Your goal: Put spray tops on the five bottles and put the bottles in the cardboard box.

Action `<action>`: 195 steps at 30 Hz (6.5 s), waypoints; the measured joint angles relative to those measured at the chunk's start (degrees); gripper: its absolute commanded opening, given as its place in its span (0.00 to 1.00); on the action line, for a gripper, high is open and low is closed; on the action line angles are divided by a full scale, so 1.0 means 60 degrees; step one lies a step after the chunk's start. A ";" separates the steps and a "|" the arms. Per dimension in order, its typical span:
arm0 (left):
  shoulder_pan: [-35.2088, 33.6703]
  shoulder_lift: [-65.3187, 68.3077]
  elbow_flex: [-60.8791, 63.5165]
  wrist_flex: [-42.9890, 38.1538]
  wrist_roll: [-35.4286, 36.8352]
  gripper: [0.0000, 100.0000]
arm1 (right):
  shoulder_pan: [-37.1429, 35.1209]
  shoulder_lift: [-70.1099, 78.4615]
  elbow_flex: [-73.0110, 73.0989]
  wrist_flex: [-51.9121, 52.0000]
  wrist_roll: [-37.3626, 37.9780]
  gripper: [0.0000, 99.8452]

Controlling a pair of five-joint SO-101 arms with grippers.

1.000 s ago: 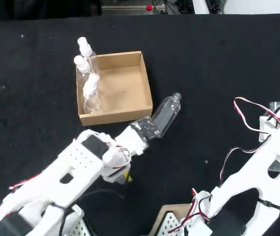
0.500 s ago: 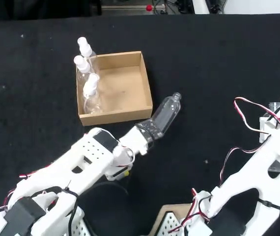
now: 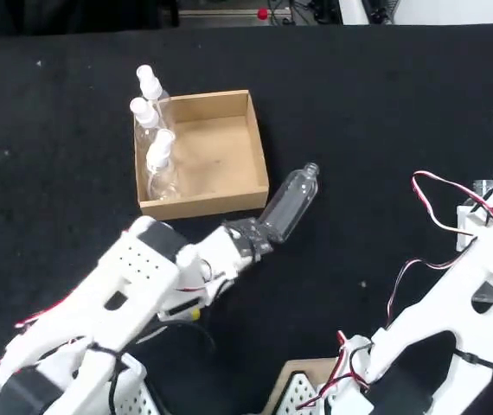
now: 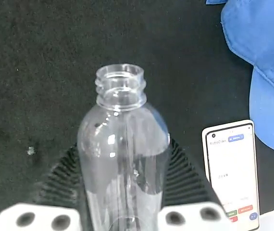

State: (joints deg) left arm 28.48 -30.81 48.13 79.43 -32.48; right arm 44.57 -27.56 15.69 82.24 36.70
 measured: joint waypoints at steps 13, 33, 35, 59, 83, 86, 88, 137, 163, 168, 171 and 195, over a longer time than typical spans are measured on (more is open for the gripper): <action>0.0967 -0.0352 0.0659 -0.2564 0.1407 0.23 | 0.0000 0.0000 0.0000 0.0000 0.0000 0.01; 0.1465 0.2007 0.0674 -0.3253 0.1509 0.12 | 0.0000 0.0000 0.0000 0.0000 0.0000 0.01; 0.1465 0.1685 0.0674 -0.2872 0.1509 0.08 | 0.0000 0.0000 0.0000 0.0000 0.0000 0.01; 0.1495 0.1802 0.0674 -0.3370 0.1509 0.26 | 0.0000 0.0000 0.0000 0.0000 0.0000 0.01; 0.1172 -0.1172 -0.0337 -0.0366 0.1553 0.05 | -0.0015 0.0000 -0.0044 0.0352 -0.0029 0.01; 0.0835 -0.2081 -0.0879 0.0176 0.1553 0.05 | -0.0513 0.0000 -0.0527 0.0908 -0.0454 0.01; 0.0264 -0.2535 -0.1245 0.0205 0.1553 0.05 | -0.0908 -0.0396 -0.0674 0.1216 -0.0733 0.01; 0.0659 -0.4791 -0.1538 -1.2923 0.6183 0.03 | -1.0740 -1.0930 1.1414 -0.8308 -0.6388 0.01; 0.1377 -0.4645 -0.1040 -1.2454 0.6491 0.03 | -1.0740 -1.1062 1.1399 -0.8308 -0.6388 0.01; 0.1055 -0.4659 -0.0879 -1.2440 0.6491 0.03 | -1.0740 -1.1062 1.1399 -0.8308 -0.6388 0.01; 0.1128 -0.4659 -0.0176 -1.2440 0.6491 0.03 | -1.0740 -1.1062 1.1399 -0.8308 -0.6388 0.01; 0.0821 -0.4645 0.0498 -0.8864 0.8073 0.27 | -1.0755 -1.1092 1.1414 -0.8308 -0.6374 0.01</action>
State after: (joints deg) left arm 33.41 -58.68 51.12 26.24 15.96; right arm -19.96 -94.11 84.18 32.40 -1.54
